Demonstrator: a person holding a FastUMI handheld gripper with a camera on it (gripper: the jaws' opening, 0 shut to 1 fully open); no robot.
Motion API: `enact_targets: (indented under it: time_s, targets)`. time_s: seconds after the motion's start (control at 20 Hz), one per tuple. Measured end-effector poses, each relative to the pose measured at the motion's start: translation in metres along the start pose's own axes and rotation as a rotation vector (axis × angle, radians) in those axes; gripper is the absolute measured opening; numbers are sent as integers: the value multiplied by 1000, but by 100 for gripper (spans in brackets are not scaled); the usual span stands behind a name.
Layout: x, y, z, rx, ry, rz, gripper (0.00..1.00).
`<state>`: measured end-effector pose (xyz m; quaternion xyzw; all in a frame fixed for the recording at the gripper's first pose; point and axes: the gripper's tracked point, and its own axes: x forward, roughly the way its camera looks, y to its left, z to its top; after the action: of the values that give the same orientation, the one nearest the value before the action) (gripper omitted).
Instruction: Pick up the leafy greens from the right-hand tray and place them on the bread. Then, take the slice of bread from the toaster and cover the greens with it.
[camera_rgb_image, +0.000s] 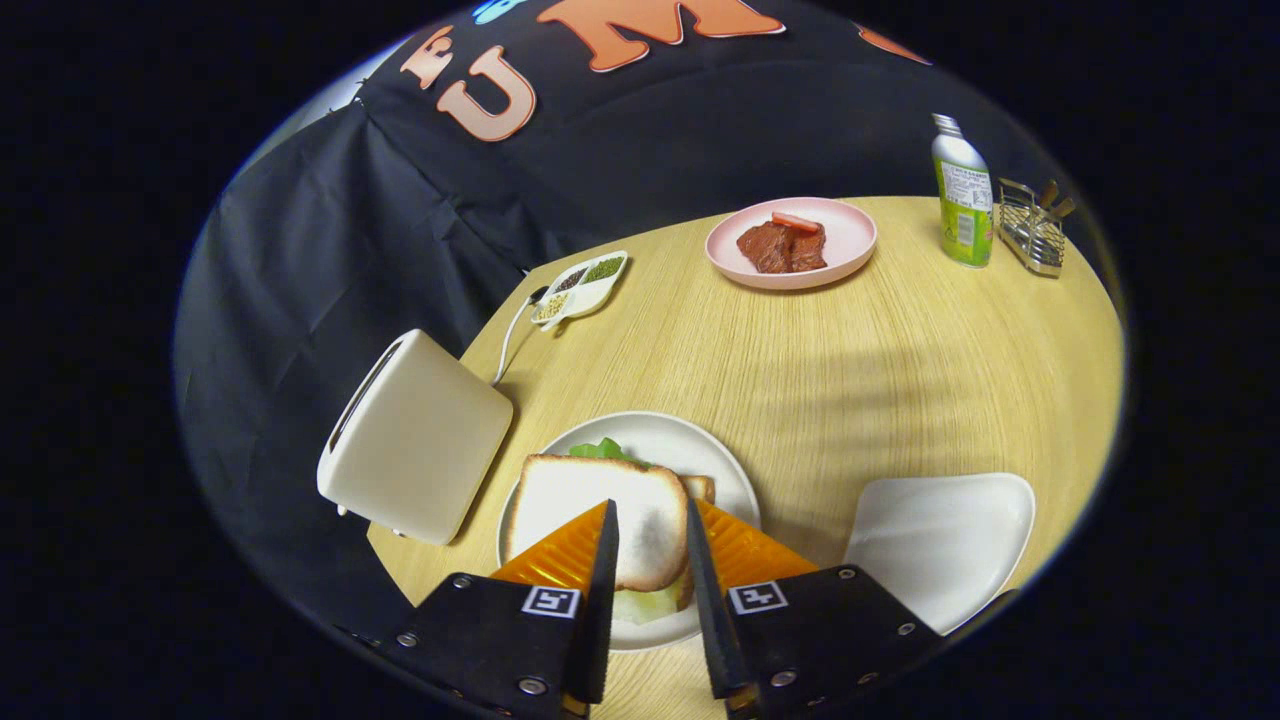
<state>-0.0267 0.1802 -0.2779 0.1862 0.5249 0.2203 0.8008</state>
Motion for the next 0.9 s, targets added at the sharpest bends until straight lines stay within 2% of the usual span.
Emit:
enact_targets:
  time_s: [0.15, 0.3, 0.35, 0.45, 0.7, 0.9]
  targets:
    - [-16, -3, 24, -43, -110, -32, 59]
    - [-36, 9, 41, -63, -198, -14, 74]
    - [-45, 11, 51, -77, -242, -22, 80]
    - [-72, 8, 74, -131, -345, -71, 87]
    - [-138, 24, 119, -232, -624, -158, 91]
    - [-180, 35, 136, -313, -776, -224, 92]
